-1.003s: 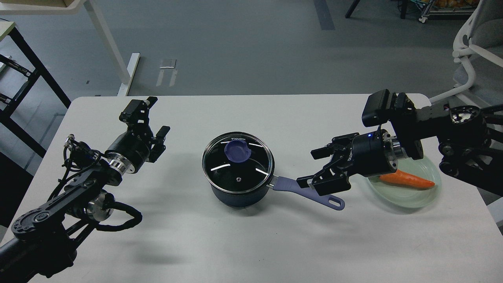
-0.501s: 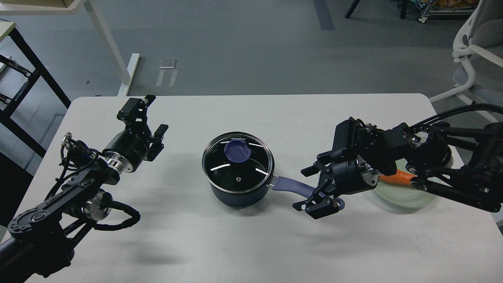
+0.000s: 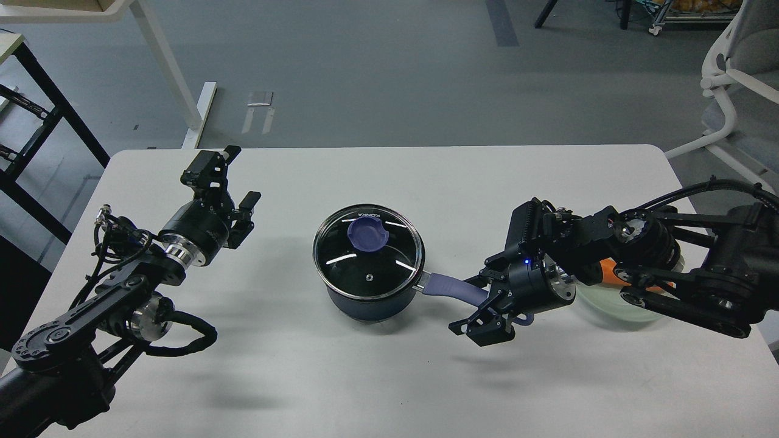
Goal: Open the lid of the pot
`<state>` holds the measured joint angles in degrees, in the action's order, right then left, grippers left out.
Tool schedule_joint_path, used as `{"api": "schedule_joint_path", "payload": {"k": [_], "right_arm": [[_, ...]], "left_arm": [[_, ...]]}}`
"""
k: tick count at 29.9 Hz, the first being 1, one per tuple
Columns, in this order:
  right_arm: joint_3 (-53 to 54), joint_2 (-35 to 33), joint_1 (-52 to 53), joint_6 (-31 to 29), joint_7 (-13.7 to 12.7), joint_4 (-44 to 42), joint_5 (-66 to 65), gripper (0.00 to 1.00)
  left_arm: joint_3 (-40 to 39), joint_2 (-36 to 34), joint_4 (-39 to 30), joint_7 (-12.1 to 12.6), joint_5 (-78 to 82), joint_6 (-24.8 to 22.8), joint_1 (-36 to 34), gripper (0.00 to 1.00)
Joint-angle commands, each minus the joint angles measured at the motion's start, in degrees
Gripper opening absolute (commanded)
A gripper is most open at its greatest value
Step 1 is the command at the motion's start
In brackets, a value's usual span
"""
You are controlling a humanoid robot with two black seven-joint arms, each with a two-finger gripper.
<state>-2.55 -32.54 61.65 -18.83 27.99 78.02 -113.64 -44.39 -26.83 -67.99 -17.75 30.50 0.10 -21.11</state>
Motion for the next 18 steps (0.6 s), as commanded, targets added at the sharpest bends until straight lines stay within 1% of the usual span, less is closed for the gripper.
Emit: {"api": "schedule_joint_path", "payload": {"k": [1, 8, 13, 16, 18], "right_arm": [[0.0, -0.2, -0.1, -0.1, 0.0, -0.1, -0.1, 0.63], [0.0, -0.5, -0.1, -0.1, 0.0, -0.1, -0.2, 0.53], [0.0, -0.7, 0.0, -0.1, 0.0, -0.4, -0.3, 0.52], [0.0, -0.8, 0.0, -0.1, 0.0, -0.4, -0.4, 0.51], [0.0, -0.8, 0.0, -0.1, 0.0, -0.4, -0.4, 0.46]], "left_arm": [[0.0, 0.0, -0.1, 0.1, 0.0, 0.1, 0.0, 0.99], [0.0, -0.1, -0.9, 0.2, 0.0, 0.1, 0.0, 0.99], [0.0, -0.1, -1.0, 0.3, 0.0, 0.0, 0.0, 0.99], [0.1, -0.2, -1.3, 0.3, 0.0, 0.1, 0.0, 0.99], [0.0, -0.2, -1.4, 0.3, 0.0, 0.1, 0.0, 0.99]]}}
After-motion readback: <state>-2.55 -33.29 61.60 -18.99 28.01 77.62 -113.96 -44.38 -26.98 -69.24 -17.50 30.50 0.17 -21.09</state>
